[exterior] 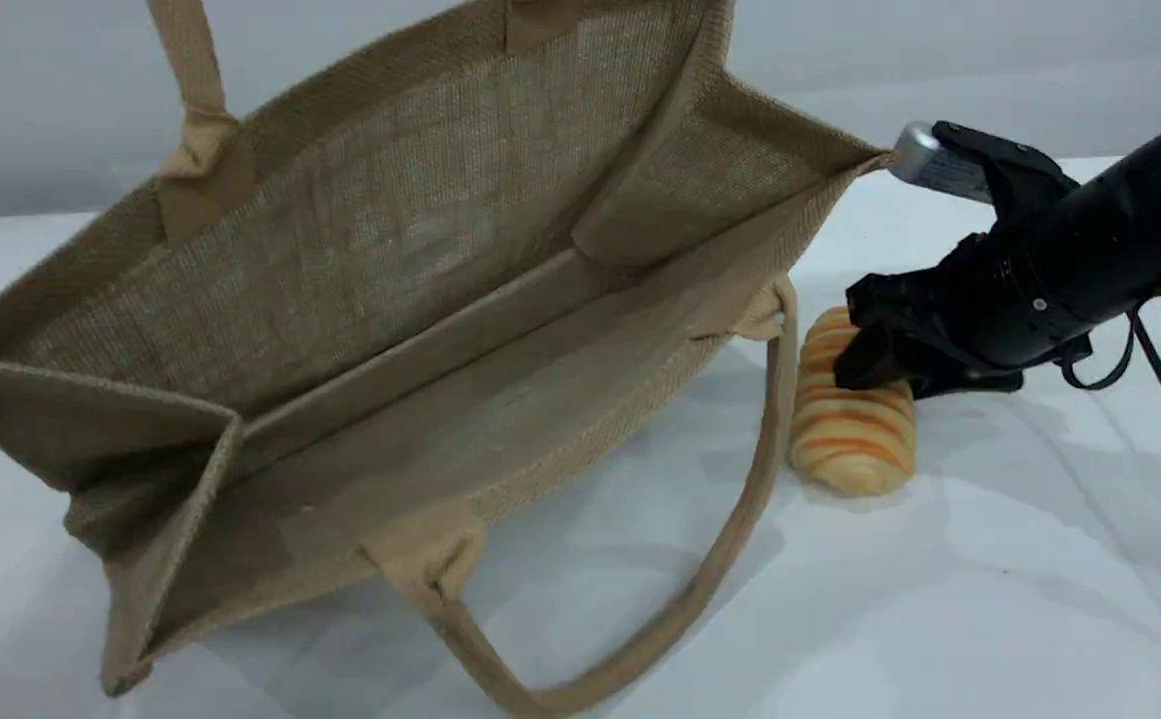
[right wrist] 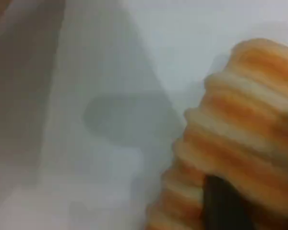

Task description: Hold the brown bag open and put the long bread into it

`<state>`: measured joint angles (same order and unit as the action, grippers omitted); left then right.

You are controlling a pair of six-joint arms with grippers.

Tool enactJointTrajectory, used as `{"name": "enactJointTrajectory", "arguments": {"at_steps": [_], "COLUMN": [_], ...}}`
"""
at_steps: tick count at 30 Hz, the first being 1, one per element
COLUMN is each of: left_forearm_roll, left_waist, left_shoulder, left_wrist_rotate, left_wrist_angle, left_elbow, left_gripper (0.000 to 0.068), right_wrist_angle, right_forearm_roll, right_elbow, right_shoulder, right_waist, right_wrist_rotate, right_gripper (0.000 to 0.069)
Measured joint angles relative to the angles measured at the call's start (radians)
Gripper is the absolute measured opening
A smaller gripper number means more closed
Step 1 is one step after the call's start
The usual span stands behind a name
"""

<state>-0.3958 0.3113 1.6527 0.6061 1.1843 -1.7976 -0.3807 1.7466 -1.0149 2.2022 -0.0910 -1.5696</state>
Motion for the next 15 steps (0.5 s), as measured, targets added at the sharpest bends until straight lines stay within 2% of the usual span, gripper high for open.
{"name": "enactJointTrajectory", "arguments": {"at_steps": [2,3,8,11,15], "left_forearm_roll": [0.0,0.0,0.0,0.0,0.0], "left_waist": [0.0,0.0,0.0,0.0,0.0], "left_shoulder": [0.0,0.0,0.0,0.002,0.016], "left_wrist_rotate": [0.0,0.0,0.0,0.0,-0.001], "left_wrist_angle": [0.0,-0.001,-0.001,-0.001,-0.003], "left_elbow": [0.0,0.0,0.0,0.0,0.0], "left_gripper": [0.0087,0.0087,0.0087,0.0087,0.0087], "right_wrist_angle": [0.001,0.005,0.117,0.182,0.178], "right_forearm_roll": [0.0,-0.001,-0.029,-0.084,-0.083], "right_elbow": [0.0,0.0,0.027,0.074,0.158], "right_shoulder": [-0.001,-0.007,-0.097,-0.186,-0.336], "right_waist": [0.0,0.0,0.023,0.059,0.12], "right_wrist_rotate": [0.0,0.0,0.008,0.08,0.127], "right_gripper": [0.0113,0.0088,0.0081,0.0081,0.0078]}}
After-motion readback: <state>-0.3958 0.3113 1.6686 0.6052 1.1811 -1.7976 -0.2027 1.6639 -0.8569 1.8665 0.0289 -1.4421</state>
